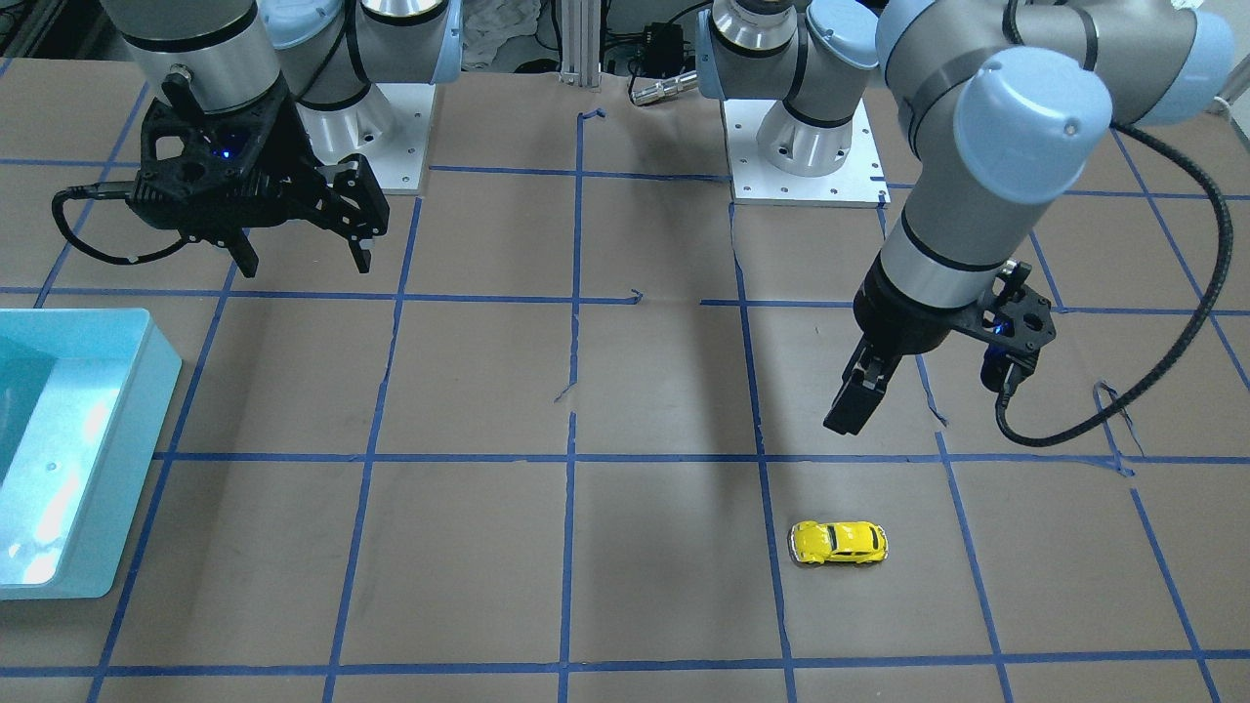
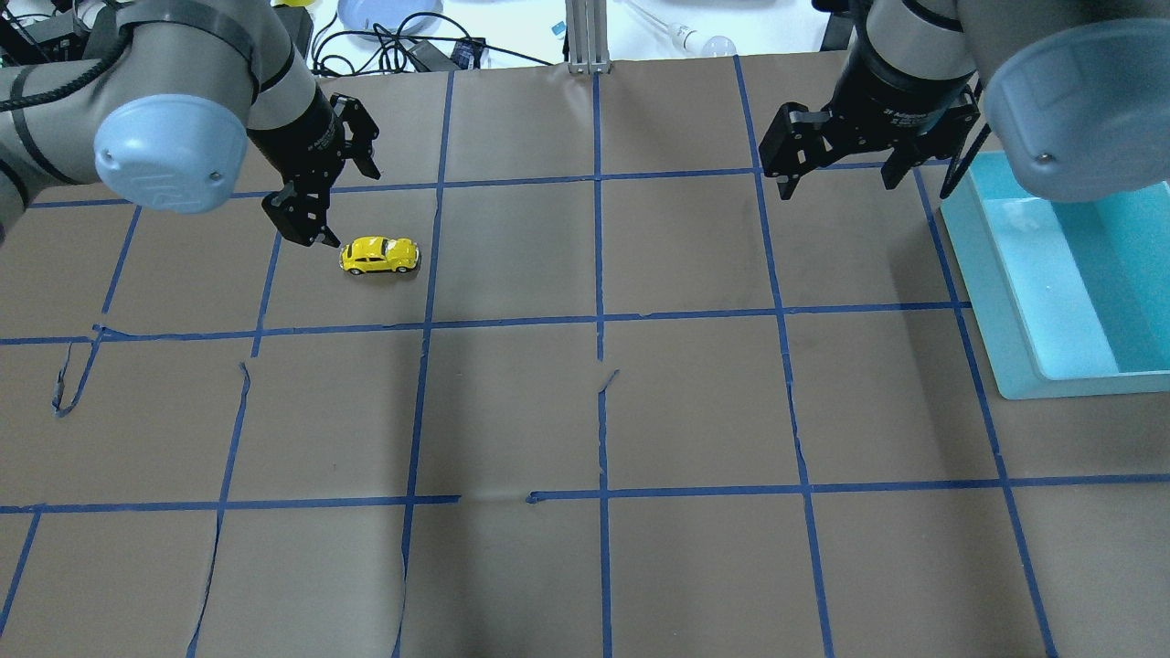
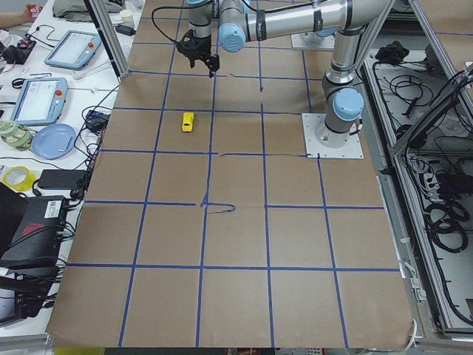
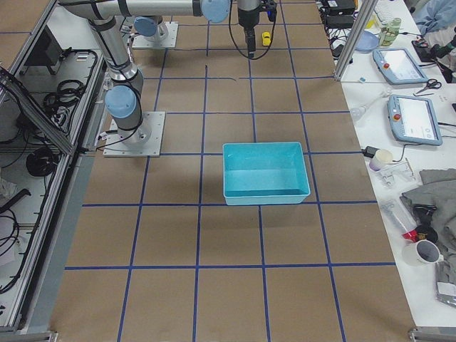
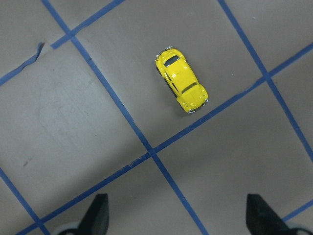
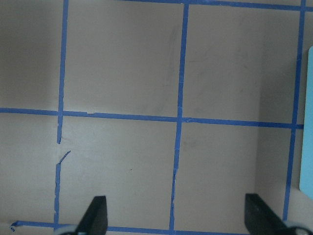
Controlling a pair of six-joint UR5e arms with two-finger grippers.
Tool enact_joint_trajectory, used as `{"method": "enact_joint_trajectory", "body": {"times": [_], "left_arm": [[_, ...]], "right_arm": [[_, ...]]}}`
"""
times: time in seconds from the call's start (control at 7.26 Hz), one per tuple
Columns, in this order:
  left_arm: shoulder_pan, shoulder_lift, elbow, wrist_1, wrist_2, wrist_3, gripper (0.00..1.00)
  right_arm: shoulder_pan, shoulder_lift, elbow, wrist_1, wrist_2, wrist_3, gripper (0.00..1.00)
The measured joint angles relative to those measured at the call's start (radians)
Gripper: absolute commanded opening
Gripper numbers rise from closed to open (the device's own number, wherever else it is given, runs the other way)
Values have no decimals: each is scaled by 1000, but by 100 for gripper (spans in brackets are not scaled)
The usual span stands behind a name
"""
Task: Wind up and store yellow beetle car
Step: 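Lower the left gripper onto the yellow beetle car and close on it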
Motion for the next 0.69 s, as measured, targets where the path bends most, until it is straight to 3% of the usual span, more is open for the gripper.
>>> {"method": "enact_joint_trajectory", "body": {"times": [0.28, 0.69], "left_arm": [[24, -78, -3, 43, -9, -116, 100], [80, -189, 1, 119, -58, -133, 100]], "right_arm": [[0, 0, 0, 0, 0, 0, 100], [0, -1, 0, 1, -2, -1, 100]]}}
